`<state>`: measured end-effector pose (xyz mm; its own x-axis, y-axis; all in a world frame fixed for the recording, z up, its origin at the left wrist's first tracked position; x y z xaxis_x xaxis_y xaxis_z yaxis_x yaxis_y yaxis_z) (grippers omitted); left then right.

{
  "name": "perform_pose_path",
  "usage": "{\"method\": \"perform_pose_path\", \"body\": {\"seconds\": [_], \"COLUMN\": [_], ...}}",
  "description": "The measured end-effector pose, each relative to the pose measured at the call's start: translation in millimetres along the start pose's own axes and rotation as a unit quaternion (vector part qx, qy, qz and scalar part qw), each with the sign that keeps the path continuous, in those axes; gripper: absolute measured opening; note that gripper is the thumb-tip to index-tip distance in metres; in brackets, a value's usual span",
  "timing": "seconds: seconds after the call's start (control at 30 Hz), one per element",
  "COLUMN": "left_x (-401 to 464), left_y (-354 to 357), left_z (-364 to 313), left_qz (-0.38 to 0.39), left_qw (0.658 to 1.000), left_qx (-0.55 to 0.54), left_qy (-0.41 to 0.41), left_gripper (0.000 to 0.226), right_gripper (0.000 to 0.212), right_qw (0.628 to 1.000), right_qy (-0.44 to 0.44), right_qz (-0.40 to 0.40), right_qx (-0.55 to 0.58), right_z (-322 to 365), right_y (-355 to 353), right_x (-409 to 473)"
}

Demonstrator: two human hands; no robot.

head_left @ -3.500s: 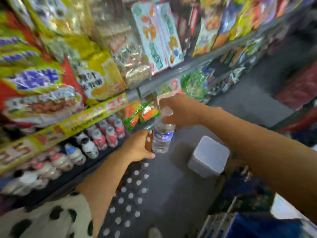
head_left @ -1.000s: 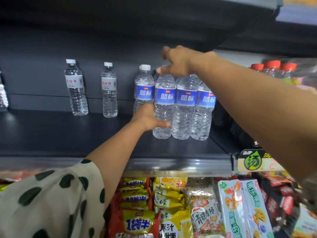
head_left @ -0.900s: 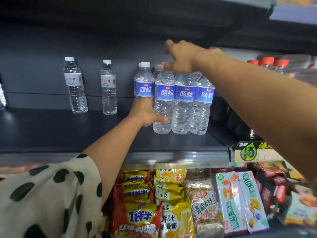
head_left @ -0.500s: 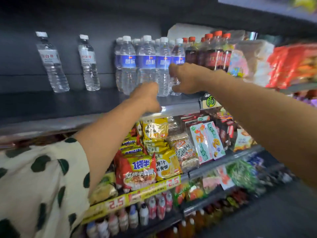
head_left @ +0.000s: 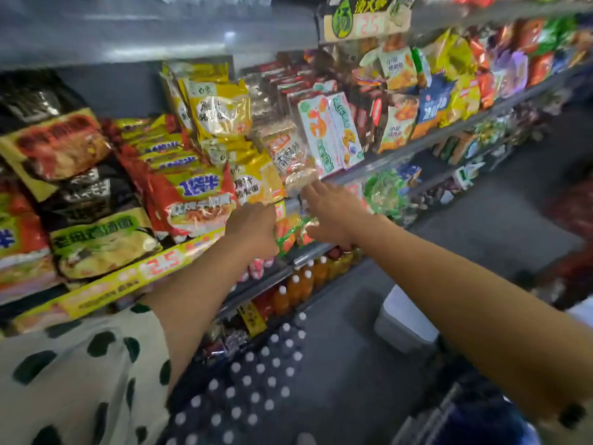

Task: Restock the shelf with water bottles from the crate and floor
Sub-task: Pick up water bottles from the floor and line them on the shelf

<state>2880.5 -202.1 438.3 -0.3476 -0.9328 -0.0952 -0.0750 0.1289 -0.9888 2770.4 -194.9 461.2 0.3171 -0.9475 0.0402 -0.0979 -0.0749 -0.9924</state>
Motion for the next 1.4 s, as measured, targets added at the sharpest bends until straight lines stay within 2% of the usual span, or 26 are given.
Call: {"method": "perform_pose_path", "body": {"seconds": [0.1,0.4,0.57,0.77,0.9,1.0,1.1,1.2,1.4], "left_x": [14.0,47.1,66.7,77.1,93.2,113.4,130.3,139.6,140.6], "left_y": [81.6,359.2,507.0,649.4,704.5,727.0,742.6,754.7,746.1], "left_z": [1.4,17.1,20.0,28.6,43.2,50.5,50.5,51.7,55.2], "left_qz": [0.058,0.156,0.198,0.260,0.260,0.229,0.210,0.211,0.215], "left_qw": [0.998,0.983,0.975,0.959,0.959,0.966,0.967,0.968,0.965], "left_qx": [-0.036,-0.089,-0.095,-0.105,-0.096,-0.109,-0.131,-0.125,-0.134], "left_qy": [-0.001,-0.023,-0.021,-0.047,-0.052,-0.056,-0.057,-0.059,-0.070], "left_gripper": [0.052,0.041,0.043,0.050,0.047,0.040,0.038,0.042,0.048], "right_gripper": [0.064,0.057,0.064,0.057,0.056,0.062,0.065,0.060,0.057], "right_qw": [0.998,0.970,0.949,0.936,0.941,0.942,0.944,0.949,0.954], "right_qy": [0.011,0.050,0.071,0.075,0.122,0.149,0.138,0.112,0.069], "right_qz": [0.051,0.212,0.275,0.318,0.287,0.275,0.276,0.277,0.281], "right_qx": [0.028,0.111,0.140,0.135,0.129,0.122,0.117,0.102,0.078], "right_z": [-1.9,5.9,16.6,42.1,31.3,18.9,20.2,24.6,18.1], "right_y": [93.5,400.3,567.8,720.2,779.9,811.5,837.8,854.5,842.1], "right_x": [-3.6,-27.8,-48.4,-60.8,-37.7,-16.0,-0.6,8.8,13.7]}}
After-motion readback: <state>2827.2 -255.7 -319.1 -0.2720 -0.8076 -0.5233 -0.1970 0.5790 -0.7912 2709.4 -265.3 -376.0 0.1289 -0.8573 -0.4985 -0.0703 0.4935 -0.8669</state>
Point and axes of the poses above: each hand's wrist, its own x-axis towards the middle knuckle, its own y-axis out of the palm, z = x × y, the point moved 9 cm from there along x, towards the middle knuckle, and after that the axes turned 2 degrees about -x, right-handed, at the moved point
